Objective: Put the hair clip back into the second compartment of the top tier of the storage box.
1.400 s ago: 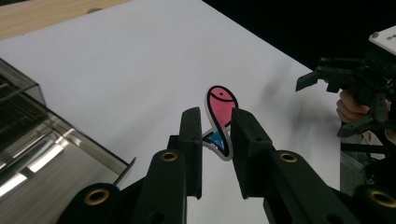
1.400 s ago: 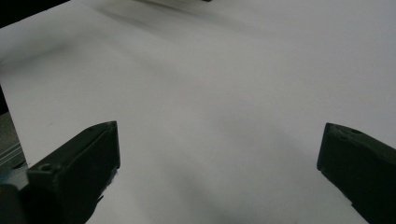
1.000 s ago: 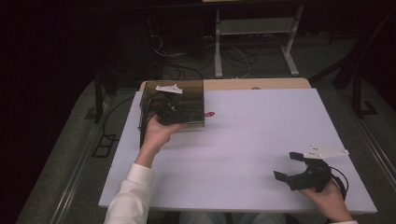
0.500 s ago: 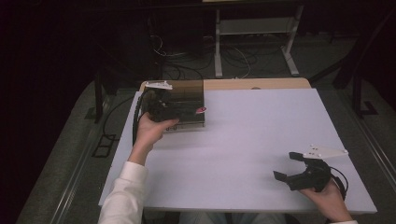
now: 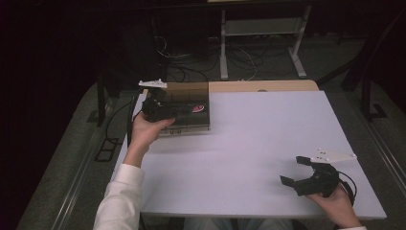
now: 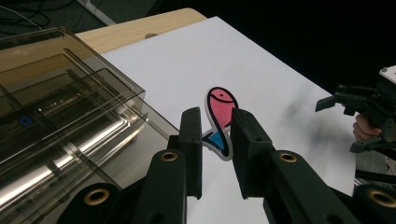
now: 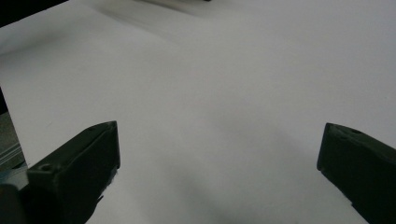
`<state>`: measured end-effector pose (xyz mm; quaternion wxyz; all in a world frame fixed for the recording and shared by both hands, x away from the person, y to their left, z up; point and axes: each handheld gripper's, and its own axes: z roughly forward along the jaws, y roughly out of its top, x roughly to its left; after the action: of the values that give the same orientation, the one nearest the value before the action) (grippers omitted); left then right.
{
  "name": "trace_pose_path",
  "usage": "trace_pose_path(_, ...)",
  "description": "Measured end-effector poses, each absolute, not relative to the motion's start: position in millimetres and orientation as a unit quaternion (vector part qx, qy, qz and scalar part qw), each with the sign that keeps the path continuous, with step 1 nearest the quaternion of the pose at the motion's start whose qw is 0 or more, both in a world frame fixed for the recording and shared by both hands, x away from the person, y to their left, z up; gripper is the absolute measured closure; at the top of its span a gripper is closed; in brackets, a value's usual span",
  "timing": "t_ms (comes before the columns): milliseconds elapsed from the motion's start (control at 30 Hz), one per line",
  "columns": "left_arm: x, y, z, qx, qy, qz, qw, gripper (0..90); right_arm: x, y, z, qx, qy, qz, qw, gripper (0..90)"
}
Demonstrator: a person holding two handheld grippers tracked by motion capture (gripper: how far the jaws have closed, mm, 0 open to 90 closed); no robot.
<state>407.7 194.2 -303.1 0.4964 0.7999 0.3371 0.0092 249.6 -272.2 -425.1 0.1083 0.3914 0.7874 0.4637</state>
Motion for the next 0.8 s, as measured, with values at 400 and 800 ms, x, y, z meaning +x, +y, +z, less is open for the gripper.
trace_pose_path(400,410,209,-299,0.795,0.350,0.019,0.495,73.9,250,-272,-425,0.391,0.788,0.463,0.108,0.0)
trace_pose_path(800,415,222,-302,0.788,0.368,0.025,0.493,73.9,250,-272,-426,0.391,0.788,0.463,0.108,0.0)
